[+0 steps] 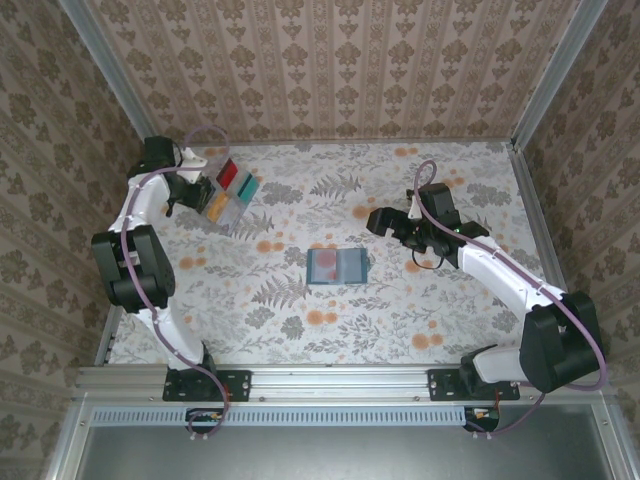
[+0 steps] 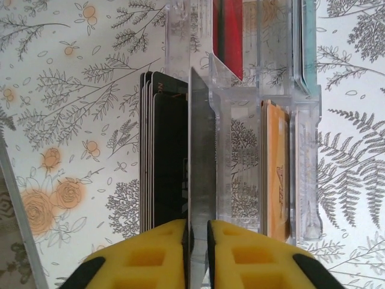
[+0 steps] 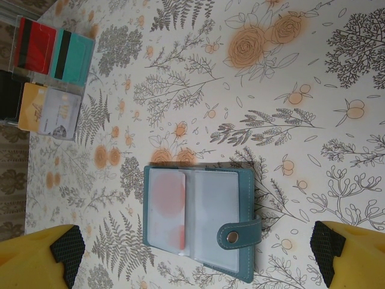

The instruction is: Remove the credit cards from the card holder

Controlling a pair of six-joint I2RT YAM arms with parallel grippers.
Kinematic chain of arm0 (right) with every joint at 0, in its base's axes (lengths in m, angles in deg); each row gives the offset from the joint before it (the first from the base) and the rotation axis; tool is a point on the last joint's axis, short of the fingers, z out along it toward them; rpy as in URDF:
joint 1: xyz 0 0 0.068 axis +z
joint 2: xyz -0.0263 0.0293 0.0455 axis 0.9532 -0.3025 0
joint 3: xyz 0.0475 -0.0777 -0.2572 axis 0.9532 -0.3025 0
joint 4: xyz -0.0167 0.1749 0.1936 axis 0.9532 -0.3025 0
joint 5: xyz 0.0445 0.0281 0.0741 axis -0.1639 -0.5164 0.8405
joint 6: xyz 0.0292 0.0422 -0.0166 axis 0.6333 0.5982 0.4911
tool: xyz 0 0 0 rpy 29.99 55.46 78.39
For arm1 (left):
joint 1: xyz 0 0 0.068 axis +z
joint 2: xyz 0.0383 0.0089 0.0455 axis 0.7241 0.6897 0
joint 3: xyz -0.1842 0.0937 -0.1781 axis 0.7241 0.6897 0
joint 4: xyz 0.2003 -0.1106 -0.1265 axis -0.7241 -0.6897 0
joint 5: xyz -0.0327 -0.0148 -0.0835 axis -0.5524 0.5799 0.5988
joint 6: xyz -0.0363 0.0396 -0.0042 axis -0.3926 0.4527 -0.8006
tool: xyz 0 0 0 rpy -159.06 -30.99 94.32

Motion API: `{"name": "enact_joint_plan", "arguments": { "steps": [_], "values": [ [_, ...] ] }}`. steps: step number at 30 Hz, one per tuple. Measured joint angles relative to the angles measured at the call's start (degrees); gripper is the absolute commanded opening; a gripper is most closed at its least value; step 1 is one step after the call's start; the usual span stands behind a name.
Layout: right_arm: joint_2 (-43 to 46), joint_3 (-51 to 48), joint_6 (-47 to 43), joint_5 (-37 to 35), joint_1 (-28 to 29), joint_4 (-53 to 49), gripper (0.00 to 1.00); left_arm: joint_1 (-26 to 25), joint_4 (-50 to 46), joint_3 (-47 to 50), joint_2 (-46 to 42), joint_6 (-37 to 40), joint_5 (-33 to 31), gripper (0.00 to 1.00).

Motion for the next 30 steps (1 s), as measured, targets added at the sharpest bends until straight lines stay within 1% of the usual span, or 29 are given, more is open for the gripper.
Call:
{"name": "enact_joint_plan", "arguments": {
  "steps": [8,10,14,17,21,26,30],
  "values": [
    [0.0,0.0,0.0,0.7,0.0,0.0,1.00,-2.2,0.3,0.0,0.0,0.3,-4.0,0.38],
    [0.0,0.0,0.0,0.7,0.0,0.0,1.00,-2.5,0.4,-0.1,-0.1,0.1,-4.3,0.45],
    [0.0,0.0,0.0,0.8,0.0,0.0,1.00,-2.5,0.4,-0.1,-1.7,-2.1,-4.4,0.64],
    [0.0,0.0,0.0,1.0,0.1,0.0,1.00,-2.5,0.4,-0.3,-5.0,-4.9,-4.3,0.76],
    [0.0,0.0,0.0,0.9,1.3,0.0,0.99,-2.6,0.2,-0.5,-10.5,-10.0,-4.4,0.88],
    [-0.5,0.5,0.0,-1.7,6.8,-0.7,0.97,-3.8,-1.0,-0.1,-17.1,-18.5,-3.8,0.99],
    [-3.9,3.5,0.2,-5.0,13.3,-2.4,0.93,-5.1,-1.1,5.1,-23.1,-25.4,-1.6,1.00]
  ]
}}
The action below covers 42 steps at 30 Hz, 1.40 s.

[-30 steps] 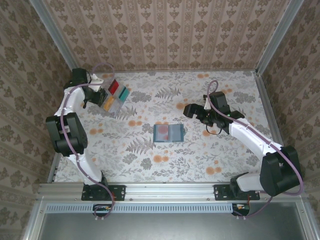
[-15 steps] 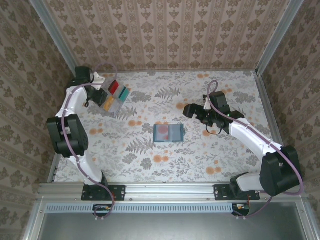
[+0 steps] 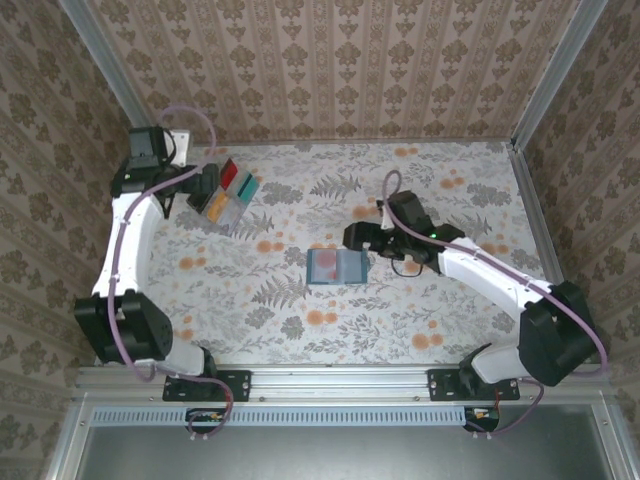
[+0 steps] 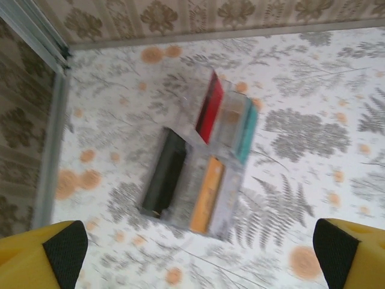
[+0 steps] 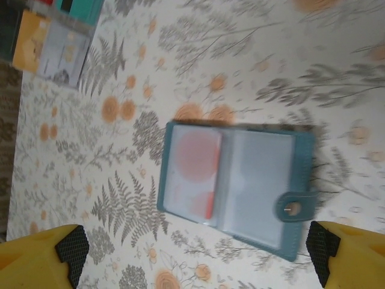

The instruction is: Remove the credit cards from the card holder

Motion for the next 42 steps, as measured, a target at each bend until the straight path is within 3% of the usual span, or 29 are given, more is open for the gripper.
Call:
{"name": "enact_joint_plan", "arguments": {
  "steps": [6,13,27,36,42],
  "values": [
    [-8.9,8.0,1.2,-5.6,9.9,-4.1,0.79,-0.4,-0.8,10.9,-7.7,-9.6,5.5,1.00],
    [-19.5,18.7,2.4,-12.2,16.6,-11.4,0.72,-0.4,-1.9,18.8,-12.6,-16.3,10.2,1.00],
    [-30.4,22.9,4.6,-19.1,14.8,-19.1,0.61,-1.2,5.6,28.0,-16.7,-26.1,17.8,1.00],
    [-32.5,22.7,6.7,-19.3,12.9,-19.9,0.50,-9.4,13.7,32.9,-14.2,-32.6,21.1,0.90],
    [-32.2,20.8,7.6,-19.3,12.8,-18.4,0.47,-15.0,17.8,33.9,-7.6,-35.1,23.3,0.79]
  ]
}}
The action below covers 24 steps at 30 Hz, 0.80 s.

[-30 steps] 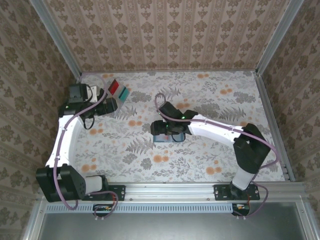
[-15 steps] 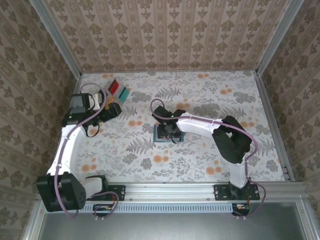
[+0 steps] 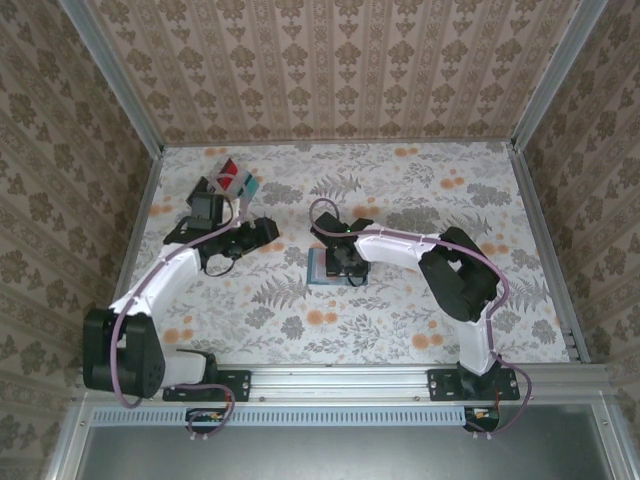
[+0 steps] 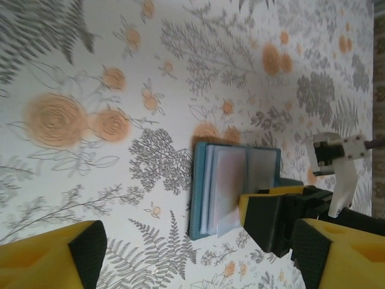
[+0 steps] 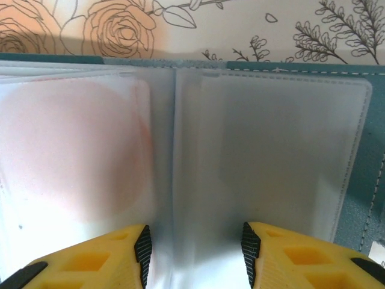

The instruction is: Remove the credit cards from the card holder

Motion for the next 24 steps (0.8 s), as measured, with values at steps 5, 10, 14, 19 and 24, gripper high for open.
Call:
{"name": "enact_joint_plan", "arguments": {
  "steps": [5,10,14,19,24],
  "values": [
    [1.1,-2.0,0.0,0.4,-0.7,2.2,0.45,-3.4,2.5,0.0,5.5,-2.0,2.1,0.65],
    [2.4,-4.2,0.0,1.7,-1.3,4.8,0.42,-7.6,5.8,0.0,10.2,-4.8,3.6,0.45],
    [4.4,-7.7,0.4,3.5,-2.1,8.9,0.34,-11.0,7.3,-0.1,14.0,-6.5,3.5,0.33],
    [5.0,-9.1,0.8,5.8,-2.7,11.7,0.30,-14.8,9.7,0.0,15.8,-8.4,3.0,0.29],
    [5.0,-9.6,0.6,6.2,-2.7,13.1,0.28,-17.4,13.6,0.2,18.5,-9.2,3.5,0.24]
  ]
}}
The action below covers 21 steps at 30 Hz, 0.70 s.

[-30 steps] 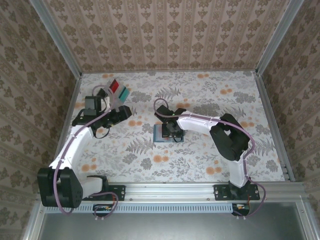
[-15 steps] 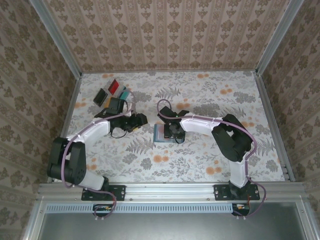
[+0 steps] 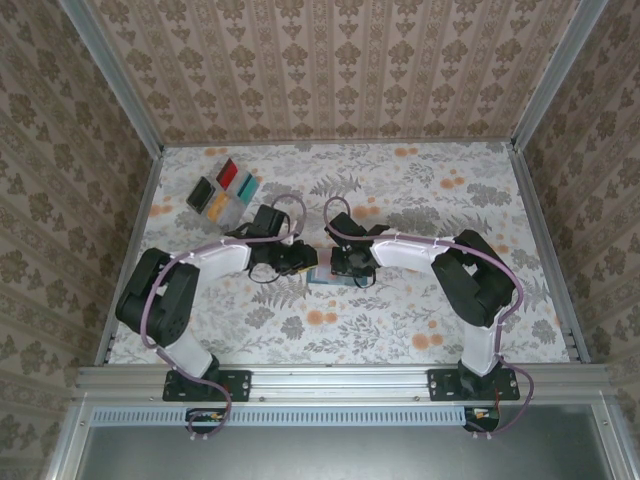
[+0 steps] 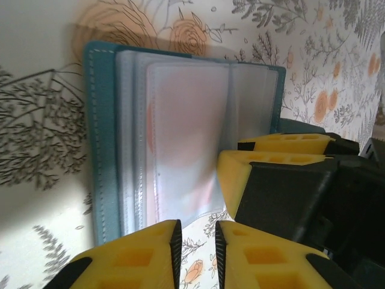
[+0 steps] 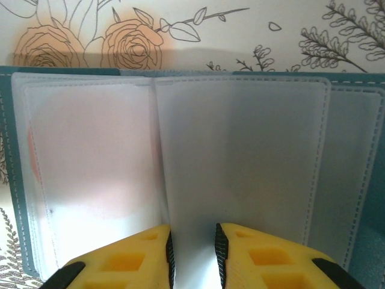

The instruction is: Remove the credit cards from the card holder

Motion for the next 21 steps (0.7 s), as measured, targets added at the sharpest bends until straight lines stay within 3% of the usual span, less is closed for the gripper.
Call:
{"name": "enact_joint_plan", "arguments": {
  "steps": [6,21],
  "values": [
    [0.7,-2.0,-0.5,-0.1,0.1,3.4,0.24,-1.1,0.2,0.2,0.2,0.0,-1.0,0.23],
    [1.6,-3.9,-0.5,-0.8,0.1,5.8,0.22,-1.0,-1.1,-0.7,4.6,0.0,-2.1,0.24]
  ]
}}
